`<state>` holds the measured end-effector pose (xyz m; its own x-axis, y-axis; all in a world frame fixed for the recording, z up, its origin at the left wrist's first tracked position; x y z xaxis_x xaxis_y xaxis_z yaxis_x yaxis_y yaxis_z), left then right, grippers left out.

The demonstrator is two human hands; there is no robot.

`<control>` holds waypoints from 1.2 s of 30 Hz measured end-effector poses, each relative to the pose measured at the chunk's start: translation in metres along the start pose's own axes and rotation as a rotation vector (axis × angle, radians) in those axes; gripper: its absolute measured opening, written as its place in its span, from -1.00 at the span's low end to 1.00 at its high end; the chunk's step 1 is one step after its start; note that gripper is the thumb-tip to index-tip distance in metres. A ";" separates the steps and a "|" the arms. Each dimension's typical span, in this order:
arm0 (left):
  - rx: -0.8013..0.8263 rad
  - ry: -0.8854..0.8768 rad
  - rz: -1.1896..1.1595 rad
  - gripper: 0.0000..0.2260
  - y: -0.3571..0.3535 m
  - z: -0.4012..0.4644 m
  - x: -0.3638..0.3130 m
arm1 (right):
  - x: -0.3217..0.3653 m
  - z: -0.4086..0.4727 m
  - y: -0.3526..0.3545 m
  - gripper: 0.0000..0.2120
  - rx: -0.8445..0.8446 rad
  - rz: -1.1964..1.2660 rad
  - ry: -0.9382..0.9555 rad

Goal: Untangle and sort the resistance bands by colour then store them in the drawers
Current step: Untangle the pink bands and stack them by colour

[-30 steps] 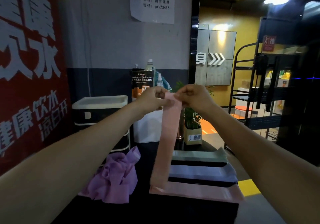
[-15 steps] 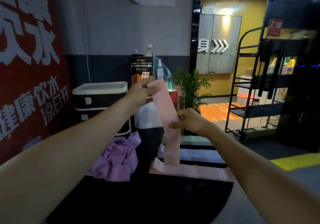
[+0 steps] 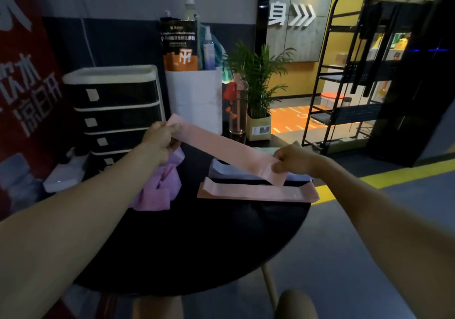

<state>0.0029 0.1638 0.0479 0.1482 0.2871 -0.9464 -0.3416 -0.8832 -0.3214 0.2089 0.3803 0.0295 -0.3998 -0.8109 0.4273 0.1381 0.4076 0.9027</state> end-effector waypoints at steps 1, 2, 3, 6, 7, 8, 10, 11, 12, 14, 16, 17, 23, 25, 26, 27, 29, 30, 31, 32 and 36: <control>0.011 0.028 0.002 -0.85 -0.002 -0.001 0.009 | -0.011 -0.002 -0.002 -0.91 -0.007 0.023 -0.034; 0.011 0.051 0.009 -0.86 -0.002 0.000 0.018 | -0.023 -0.003 -0.004 -0.89 -0.015 0.064 -0.067; -0.004 0.073 0.012 -0.86 -0.002 -0.001 0.028 | -0.036 -0.004 -0.006 -0.88 -0.026 0.129 -0.111; -0.074 0.130 0.044 -0.87 0.004 0.000 0.054 | -0.074 -0.011 -0.010 -0.90 -0.108 0.422 -0.252; -0.081 0.146 0.059 -0.91 0.005 0.000 0.062 | -0.085 -0.014 -0.010 -0.91 -0.148 0.496 -0.292; -0.079 0.162 0.083 -0.89 0.005 0.000 0.070 | -0.094 -0.017 -0.010 -0.91 -0.188 0.555 -0.325; -0.045 0.192 0.152 -0.88 0.002 -0.001 0.086 | -0.107 -0.024 -0.007 -0.90 -0.266 0.647 -0.377; -0.021 0.200 0.203 -0.86 -0.002 -0.003 0.091 | -0.114 -0.027 -0.006 -0.88 -0.303 0.670 -0.402; 0.005 0.206 0.259 -0.83 -0.005 -0.004 0.096 | -0.119 -0.029 -0.005 -0.86 -0.329 0.667 -0.424; 0.056 0.215 0.364 -0.80 -0.011 -0.006 0.104 | -0.131 -0.034 -0.005 -0.83 -0.356 0.549 -0.473; 0.087 0.209 0.475 -0.79 -0.013 -0.004 0.111 | -0.137 -0.036 -0.004 -0.84 -0.380 0.410 -0.502; 0.089 0.196 0.544 -0.79 -0.012 -0.002 0.113 | -0.138 -0.037 -0.004 -0.85 -0.388 0.370 -0.508; 0.059 0.034 0.996 -0.94 -0.005 0.003 0.113 | -0.146 -0.033 -0.011 -0.80 -0.432 0.201 -0.543; 0.061 0.030 1.024 -0.93 -0.004 0.001 0.116 | -0.151 -0.033 -0.016 -0.79 -0.431 0.153 -0.573; 0.067 0.038 1.033 -0.93 -0.003 0.000 0.119 | -0.154 -0.034 -0.019 -0.80 -0.436 0.138 -0.583; 0.073 0.049 1.045 -0.93 -0.003 0.000 0.122 | -0.156 -0.034 -0.021 -0.80 -0.441 0.124 -0.590; 0.072 0.060 1.060 -0.91 -0.002 0.001 0.125 | -0.158 -0.033 -0.025 -0.81 -0.442 0.096 -0.592; 0.066 0.060 1.062 -0.90 -0.002 0.001 0.126 | -0.159 -0.032 -0.027 -0.82 -0.442 0.078 -0.595; 0.059 0.054 1.062 -0.89 -0.002 0.002 0.127 | -0.159 -0.032 -0.028 -0.83 -0.448 0.062 -0.595; 0.052 0.046 1.063 -0.87 -0.001 0.002 0.128 | -0.158 -0.032 -0.029 -0.84 -0.454 0.045 -0.593; 0.024 0.004 1.064 -0.83 0.002 0.000 0.130 | -0.158 -0.029 -0.033 -0.86 -0.453 -0.025 -0.583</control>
<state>0.0216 0.1997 -0.0760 -0.2343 -0.6300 -0.7404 -0.3156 -0.6711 0.6708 0.2936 0.4824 -0.0665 -0.8070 -0.4115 0.4236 0.4329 0.0758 0.8983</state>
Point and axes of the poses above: each hand's wrist, its own z-axis towards the middle knuckle, its own y-axis out of the back of the hand, x = y × z, the point moved 9 cm from there along z, towards the middle knuckle, and after that the axes turned 3 degrees about -z, right-handed, at the moved point
